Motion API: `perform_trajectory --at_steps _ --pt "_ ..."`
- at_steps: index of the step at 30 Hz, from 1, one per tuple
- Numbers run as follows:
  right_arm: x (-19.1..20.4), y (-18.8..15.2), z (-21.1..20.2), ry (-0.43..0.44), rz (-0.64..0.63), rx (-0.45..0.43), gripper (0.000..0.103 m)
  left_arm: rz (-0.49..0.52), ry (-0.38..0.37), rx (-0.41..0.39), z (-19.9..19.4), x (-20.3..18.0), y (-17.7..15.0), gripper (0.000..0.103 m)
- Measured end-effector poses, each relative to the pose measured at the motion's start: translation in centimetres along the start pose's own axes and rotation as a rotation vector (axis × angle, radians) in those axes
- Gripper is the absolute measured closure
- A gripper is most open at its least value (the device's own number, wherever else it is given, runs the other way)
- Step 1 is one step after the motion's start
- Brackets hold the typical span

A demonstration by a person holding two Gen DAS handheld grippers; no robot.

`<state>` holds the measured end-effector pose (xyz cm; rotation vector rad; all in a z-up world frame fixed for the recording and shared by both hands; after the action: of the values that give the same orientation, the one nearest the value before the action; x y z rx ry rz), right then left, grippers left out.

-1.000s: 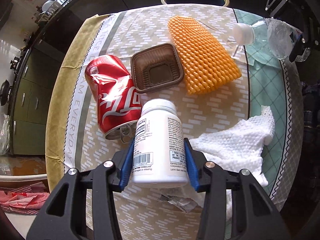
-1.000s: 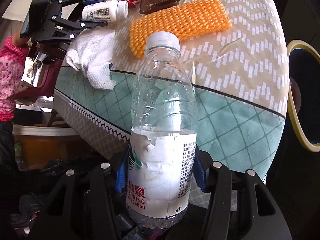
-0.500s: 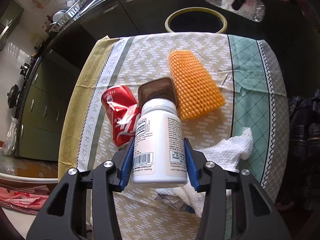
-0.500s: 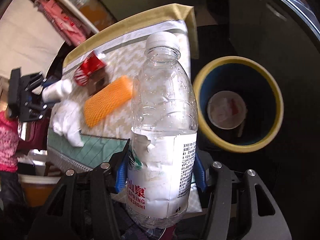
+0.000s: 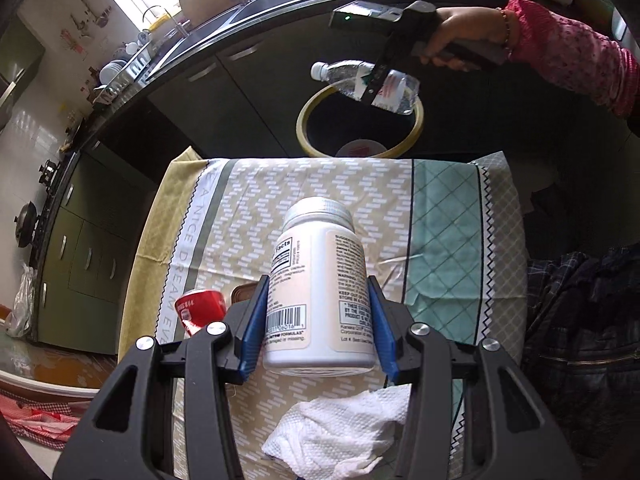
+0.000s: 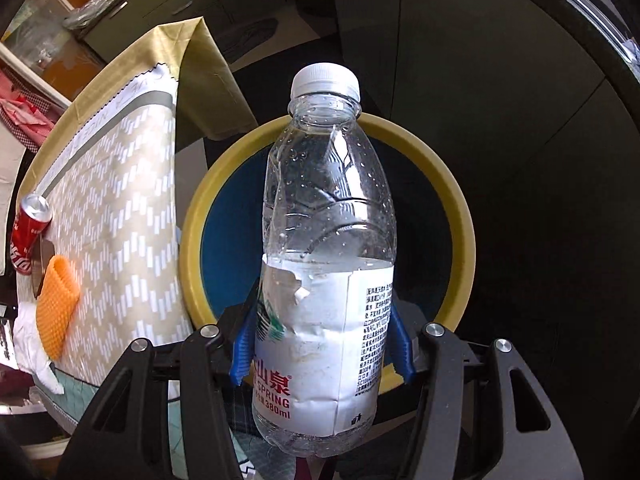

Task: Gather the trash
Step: 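Drop the water bottle and pill bottle into the bin with both grippers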

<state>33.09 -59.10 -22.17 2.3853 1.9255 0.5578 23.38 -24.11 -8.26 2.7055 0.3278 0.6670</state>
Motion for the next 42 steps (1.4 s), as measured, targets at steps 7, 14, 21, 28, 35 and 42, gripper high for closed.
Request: perform_trajectory --at_steps 7,14,21,28,35,42 --pt "-1.6 1.5 3.1 0.009 0.013 0.022 0.046 0.019 -0.018 -0.012 0.2 -1.8 3.2 0.058" --pt "-0.6 0.4 0.4 0.068 0.027 -0.072 0.044 0.033 -0.032 -0.003 1.5 -2.7 5.7 0.058" --pt "-1.2 -5.3 -6.0 0.188 0.037 -0.219 0.040 0.056 -0.071 -0.010 4.0 -4.0 10.1 0.058" --pt "-4.6 -14.1 -8.0 0.231 0.117 -0.290 0.039 0.076 -0.111 0.011 10.3 -5.7 17.0 0.058" --pt "-8.2 -20.7 -8.9 0.243 0.216 -0.311 0.038 0.068 -0.083 0.069 18.6 -7.2 22.6 0.049" --pt "-8.8 -23.0 -9.1 0.212 0.222 -0.306 0.037 0.029 -0.083 0.064 18.3 -6.8 24.0 0.042"
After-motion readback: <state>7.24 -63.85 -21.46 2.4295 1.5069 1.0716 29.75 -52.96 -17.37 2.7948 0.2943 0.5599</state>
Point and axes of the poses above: each gripper's, at about its wrist camera, not at the fingertips, and z roughly the way its jaws point, x to its left, y to its top, the point moved 9 cm from there along z, roughly the way its jaws point, and after that the axes turned 5 degrees about y, right-handed, at the moved point
